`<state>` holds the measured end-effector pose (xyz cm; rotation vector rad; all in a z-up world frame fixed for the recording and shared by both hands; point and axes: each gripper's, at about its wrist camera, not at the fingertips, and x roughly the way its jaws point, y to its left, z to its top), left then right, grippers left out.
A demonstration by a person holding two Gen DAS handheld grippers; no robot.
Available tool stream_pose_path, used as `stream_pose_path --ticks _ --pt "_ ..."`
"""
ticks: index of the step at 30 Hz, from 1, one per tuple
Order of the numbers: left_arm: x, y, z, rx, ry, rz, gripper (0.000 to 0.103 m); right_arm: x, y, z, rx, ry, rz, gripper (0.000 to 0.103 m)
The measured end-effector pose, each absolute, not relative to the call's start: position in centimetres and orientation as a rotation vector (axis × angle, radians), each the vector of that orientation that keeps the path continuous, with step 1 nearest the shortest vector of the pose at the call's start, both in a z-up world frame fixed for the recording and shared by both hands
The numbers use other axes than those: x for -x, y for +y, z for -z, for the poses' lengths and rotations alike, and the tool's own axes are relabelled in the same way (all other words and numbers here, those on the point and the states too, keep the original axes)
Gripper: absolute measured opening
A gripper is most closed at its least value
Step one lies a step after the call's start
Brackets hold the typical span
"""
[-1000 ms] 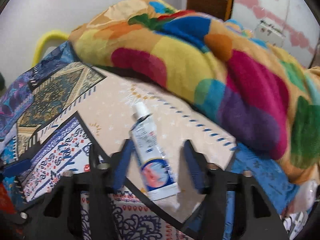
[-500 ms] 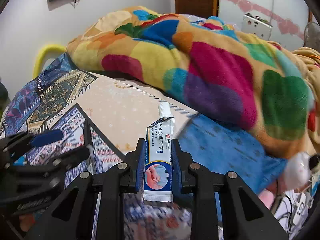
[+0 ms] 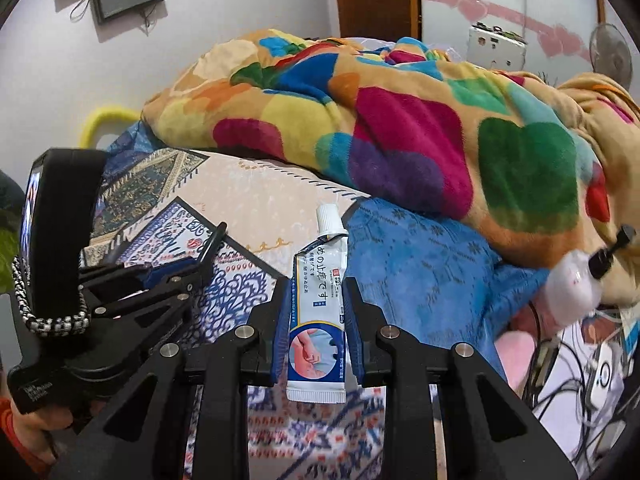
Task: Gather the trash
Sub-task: 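Grasp the white ointment tube with the right tool while the left tool grasps the grey marker, then carry the ointment tube and grey marker with both tools over the white bucket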
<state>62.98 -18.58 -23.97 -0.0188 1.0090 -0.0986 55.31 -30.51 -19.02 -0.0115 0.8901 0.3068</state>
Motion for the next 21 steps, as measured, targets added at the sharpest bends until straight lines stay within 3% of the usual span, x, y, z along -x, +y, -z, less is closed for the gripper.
stream_pose_path --ticks 21 --pt "-48.8 -12.9 14.7 0.036 0.903 0.113 0.011 -46.0 -27.3 11.2 0.06 0.786 -0.34 0.023"
